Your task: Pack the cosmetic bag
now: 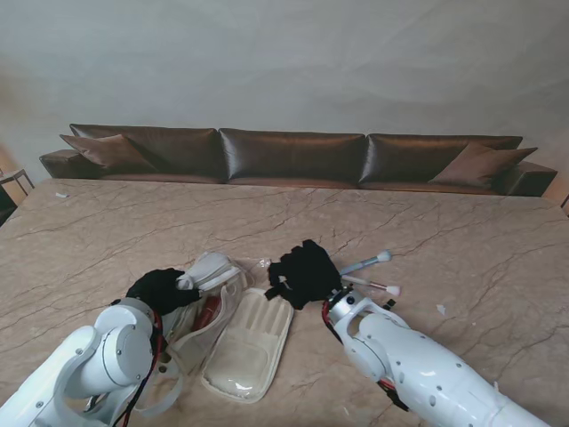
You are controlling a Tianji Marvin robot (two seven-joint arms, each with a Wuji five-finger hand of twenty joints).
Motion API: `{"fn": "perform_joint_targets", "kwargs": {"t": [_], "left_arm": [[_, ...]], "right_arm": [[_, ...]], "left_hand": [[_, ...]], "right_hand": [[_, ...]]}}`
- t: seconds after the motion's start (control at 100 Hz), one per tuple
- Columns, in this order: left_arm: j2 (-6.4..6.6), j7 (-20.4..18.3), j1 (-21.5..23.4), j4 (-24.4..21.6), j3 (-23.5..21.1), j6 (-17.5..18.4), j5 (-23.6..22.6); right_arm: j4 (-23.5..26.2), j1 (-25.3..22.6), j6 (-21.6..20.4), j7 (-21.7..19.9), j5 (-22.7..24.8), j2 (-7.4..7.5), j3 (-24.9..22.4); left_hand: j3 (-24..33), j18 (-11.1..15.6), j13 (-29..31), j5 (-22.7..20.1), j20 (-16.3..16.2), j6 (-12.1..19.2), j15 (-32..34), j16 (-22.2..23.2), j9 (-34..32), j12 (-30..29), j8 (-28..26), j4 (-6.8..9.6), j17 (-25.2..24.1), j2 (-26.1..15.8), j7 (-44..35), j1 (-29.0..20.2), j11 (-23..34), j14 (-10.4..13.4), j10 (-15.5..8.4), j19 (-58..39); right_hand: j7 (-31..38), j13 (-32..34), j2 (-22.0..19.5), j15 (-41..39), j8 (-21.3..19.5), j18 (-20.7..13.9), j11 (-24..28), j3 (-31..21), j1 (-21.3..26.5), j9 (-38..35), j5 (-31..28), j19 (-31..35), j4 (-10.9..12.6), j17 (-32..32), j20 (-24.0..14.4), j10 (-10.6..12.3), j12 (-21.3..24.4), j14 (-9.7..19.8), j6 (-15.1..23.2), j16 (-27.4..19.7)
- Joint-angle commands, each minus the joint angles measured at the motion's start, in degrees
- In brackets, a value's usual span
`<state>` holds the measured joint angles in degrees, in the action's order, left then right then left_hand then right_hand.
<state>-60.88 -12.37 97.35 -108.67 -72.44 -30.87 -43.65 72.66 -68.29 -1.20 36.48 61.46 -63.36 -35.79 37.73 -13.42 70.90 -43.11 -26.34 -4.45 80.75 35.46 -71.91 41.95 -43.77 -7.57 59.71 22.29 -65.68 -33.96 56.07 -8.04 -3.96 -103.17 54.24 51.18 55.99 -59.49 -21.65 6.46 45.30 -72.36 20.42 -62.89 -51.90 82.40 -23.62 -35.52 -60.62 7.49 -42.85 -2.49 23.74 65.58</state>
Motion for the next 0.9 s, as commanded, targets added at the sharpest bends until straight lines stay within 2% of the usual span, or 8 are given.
{"fn": "perform_joint_targets", "kwargs": {"t": [0.0, 0.1, 0.27, 0.48, 0.56, 0.65, 0.88, 0.89], "left_arm": [[-0.50, 0.33, 0.31, -0.02, 0.33, 0.23, 0.44], [-0.52, 0.47, 0.34, -0.09, 0.37, 0.24, 0.49], [-0.57, 0.63, 0.50, -0.24, 0.20, 0.63, 0.59], [-0.62, 0.84, 0.82, -0.41, 0.02, 1.31, 0.97], [-0.71, 1.26, 0.87, -0.38, 0.06, 1.42, 1.20], [-0.78, 1.58, 0.79, -0.28, 0.12, 1.48, 1.47], [-0.74, 1.36, 0.63, -0.39, 0.17, 1.28, 1.42], [-0.75, 1.38, 0.64, -0.39, 0.16, 1.27, 1.43]], "right_arm": [[0.06, 2.14, -0.68, 1.64, 0.82, -2.31, 1.68], [-1.97, 5.36, -1.07, 4.54, -0.09, -3.92, 5.25], [-6.95, 9.25, -3.33, 8.94, -4.25, -8.13, 10.00], [-9.67, 11.36, -5.98, 7.79, -7.23, -10.67, 13.07], [-10.90, 11.78, -7.22, 8.03, -7.88, -11.51, 13.98], [-11.52, 11.91, -8.29, 8.32, -8.42, -12.07, 14.53], [-14.77, 12.29, -10.26, 9.16, -10.11, -13.78, 15.81], [-14.97, 12.31, -10.42, 9.26, -10.22, -13.89, 15.87]], "left_hand": [[3.89, 1.25, 2.11, 1.09, 0.03, 3.33, 2.01, 1.01, -5.12, 2.34, -0.86, 0.14, 1.61, -2.49, -1.98, -3.75, 6.25, 0.62, -13.32, -8.71], [3.48, 1.13, 2.10, 1.14, 0.01, 3.32, 2.00, 0.99, -5.06, 2.48, -0.97, 0.06, 1.59, -2.67, -1.94, -3.97, 6.32, 0.61, -13.44, -8.74], [3.09, 1.05, 2.10, 1.32, 0.00, 3.56, 2.02, 0.98, -4.92, 2.62, -1.08, 0.09, 1.59, -2.85, -1.82, -4.14, 6.34, 0.63, -13.49, -8.73], [2.65, 1.01, 2.06, 1.49, 0.06, 3.82, 1.59, 0.80, -4.74, 2.78, -1.22, 0.09, 1.55, -2.92, -1.71, -4.27, 6.37, 0.83, -13.56, -8.56], [2.56, 0.97, 2.09, 1.60, 0.11, 3.93, 1.52, 0.78, -4.69, 2.84, -1.24, 0.09, 1.53, -3.00, -1.62, -4.34, 6.39, 0.86, -13.62, -8.45], [2.42, 0.83, 2.07, 1.54, 0.20, 3.90, 1.40, 0.74, -4.67, 2.91, -1.32, 0.09, 1.50, -3.02, -1.63, -4.44, 6.39, 0.83, -13.62, -8.23], [2.20, 0.65, 2.09, 1.64, 0.29, 4.05, 1.20, 0.69, -4.65, 3.03, -1.39, 0.07, 1.50, -3.08, -1.53, -4.47, 6.43, 0.83, -13.69, -8.10], [2.18, 0.64, 2.09, 1.64, 0.29, 4.04, 1.20, 0.69, -4.65, 3.03, -1.39, 0.06, 1.50, -3.12, -1.52, -4.45, 6.43, 0.83, -13.69, -8.09]], "right_hand": [[4.21, 0.85, -3.71, -1.36, -2.15, 0.69, 1.16, -2.39, 2.55, -1.43, -4.80, -0.23, 2.42, 0.60, 0.12, -0.09, -0.49, 0.53, 3.75, 0.89], [4.28, 1.52, -2.95, -1.25, -0.75, 0.90, 1.09, -2.23, 2.55, -2.09, -5.35, -0.80, 1.90, 0.10, 0.66, 0.21, -0.20, 0.81, 3.92, 0.87], [4.55, -1.33, -3.38, -0.01, 0.20, 0.49, 0.53, -1.78, 2.59, 0.16, -4.89, -1.46, 1.72, 1.33, 1.04, 1.63, -0.45, 1.26, 5.98, 0.92], [4.63, -12.81, -3.43, 3.80, 0.90, -0.67, -0.21, -1.18, 2.29, 11.99, -4.96, -4.90, 1.40, 7.38, 1.18, 1.84, -2.78, 1.79, 7.16, 1.15], [5.12, -19.73, -3.13, 4.89, 1.84, -1.57, -0.24, -1.65, 2.16, 18.82, -5.26, -7.34, 1.11, 11.05, 0.56, 1.11, 0.21, 2.25, 6.62, 0.11], [5.35, -25.70, -2.78, 5.96, 2.08, -2.62, -1.67, -1.99, 2.10, 23.75, -5.72, -9.55, 1.09, 14.63, 0.98, 0.64, 1.43, 2.96, 5.80, -0.44], [5.41, -34.35, -2.02, 6.54, 3.28, -3.97, -5.78, -2.40, 1.94, 30.68, -5.89, -11.18, 0.77, 18.43, 1.29, -1.00, 10.00, 4.22, 5.54, -5.71], [5.71, -34.73, -1.99, 6.20, 3.52, -3.97, -5.37, -2.36, 1.95, 31.02, -5.95, -11.18, 0.78, 18.53, 1.37, -1.05, 11.64, 4.28, 5.64, -6.64]]}}
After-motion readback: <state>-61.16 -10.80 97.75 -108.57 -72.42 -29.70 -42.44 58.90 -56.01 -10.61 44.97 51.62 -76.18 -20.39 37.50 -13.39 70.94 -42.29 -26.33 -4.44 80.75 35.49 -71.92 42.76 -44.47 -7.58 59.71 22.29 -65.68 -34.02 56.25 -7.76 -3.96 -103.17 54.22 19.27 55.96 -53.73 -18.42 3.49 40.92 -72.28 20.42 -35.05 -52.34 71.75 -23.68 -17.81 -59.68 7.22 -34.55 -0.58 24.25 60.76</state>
